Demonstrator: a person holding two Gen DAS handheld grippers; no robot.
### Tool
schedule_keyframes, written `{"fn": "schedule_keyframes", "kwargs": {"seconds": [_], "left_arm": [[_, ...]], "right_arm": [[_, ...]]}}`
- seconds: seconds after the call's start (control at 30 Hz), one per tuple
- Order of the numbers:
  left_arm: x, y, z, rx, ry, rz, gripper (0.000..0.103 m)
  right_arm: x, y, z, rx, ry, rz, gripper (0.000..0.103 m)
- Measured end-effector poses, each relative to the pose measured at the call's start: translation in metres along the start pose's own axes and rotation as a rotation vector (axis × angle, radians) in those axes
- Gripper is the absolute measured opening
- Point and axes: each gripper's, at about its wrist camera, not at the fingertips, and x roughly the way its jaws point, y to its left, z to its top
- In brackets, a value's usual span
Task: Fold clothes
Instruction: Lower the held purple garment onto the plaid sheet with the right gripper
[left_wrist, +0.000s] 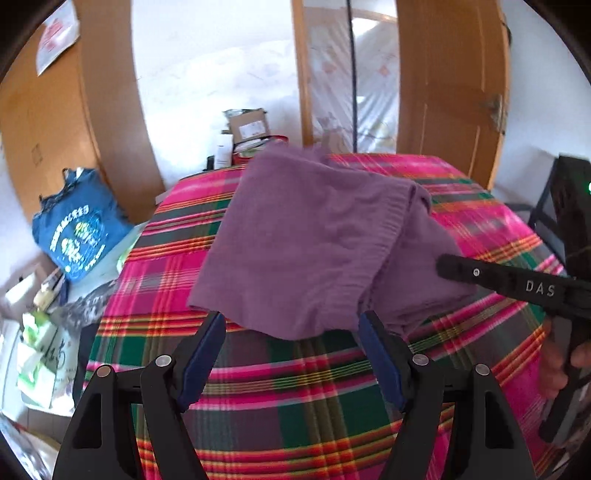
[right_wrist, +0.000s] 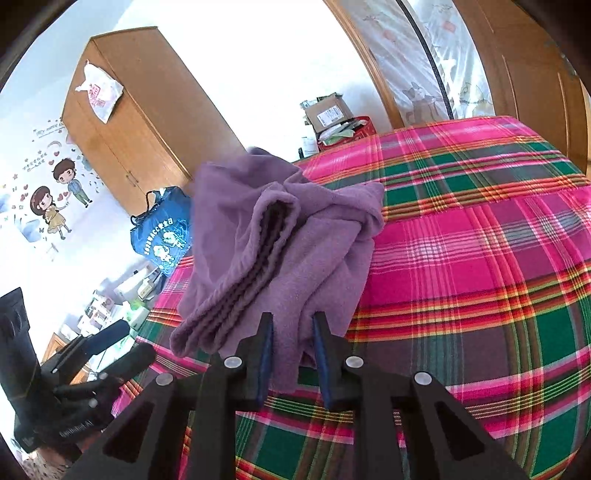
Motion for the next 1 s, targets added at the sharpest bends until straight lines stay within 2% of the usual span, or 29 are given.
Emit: {"fn": "schedule_keyframes", "kwargs": {"seconds": [0.07,0.17,0.27,0.33,0.4,0.5,0.6,0.7,0.73,0.77,0.8,0.83,0.9,1.0], "left_arm": [[0.005,-0.006,0.0,0.027,-0.002,0.028,0.076],[0.012,-0.011,-0.002,0.066,0.019,0.017,0.076],[0.02,-0.011,-0.004,0.09,0.026,0.028,0.076],[0.026,-0.01,-0.004,0.103,0.026,0.042,0.076],[0.031,-0.011,-0.004,0.119,0.023,0.052,0.076],[0.04,-0.017,-0.002,0.165,0.019,0.082,0.076],[0.045,-0.021,0.001,0.186,0.016,0.072,0.076],[0.047,-0.021,0.007,0.182,0.017,0.061,0.074],[0.045,-0.021,0.009,0.174,0.012,0.048,0.067],[0.044,-0.021,0.011,0.171,0.011,0.04,0.064],[0.044,-0.021,0.012,0.167,0.016,0.033,0.053],[0.045,-0.021,0.014,0.161,0.022,0.024,0.034],[0.045,-0.016,0.015,0.129,0.033,0.009,0.01],[0.041,-0.007,0.017,0.07,0.035,-0.014,0.01]], "right_arm": [[0.002,-0.003,0.0,0.016,0.008,-0.001,0.024],[0.006,-0.012,-0.001,0.065,0.029,0.013,0.031],[0.011,-0.019,-0.001,0.09,0.039,0.01,0.04],[0.016,-0.02,-0.001,0.093,0.049,0.012,0.049],[0.021,-0.02,0.0,0.095,0.063,0.013,0.052],[0.03,-0.018,-0.001,0.091,0.08,0.023,0.053],[0.033,-0.016,0.002,0.094,0.082,0.038,0.052],[0.032,-0.017,0.003,0.087,0.086,0.042,0.038],[0.031,-0.017,0.004,0.087,0.084,0.039,0.031],[0.028,-0.018,0.005,0.087,0.077,0.04,0.03],[0.026,-0.019,0.006,0.087,0.073,0.043,0.028],[0.024,-0.019,0.007,0.087,0.069,0.045,0.027],[0.019,-0.017,0.007,0.078,0.062,0.041,0.025],[0.011,-0.014,0.008,0.054,0.051,0.034,0.024]]}}
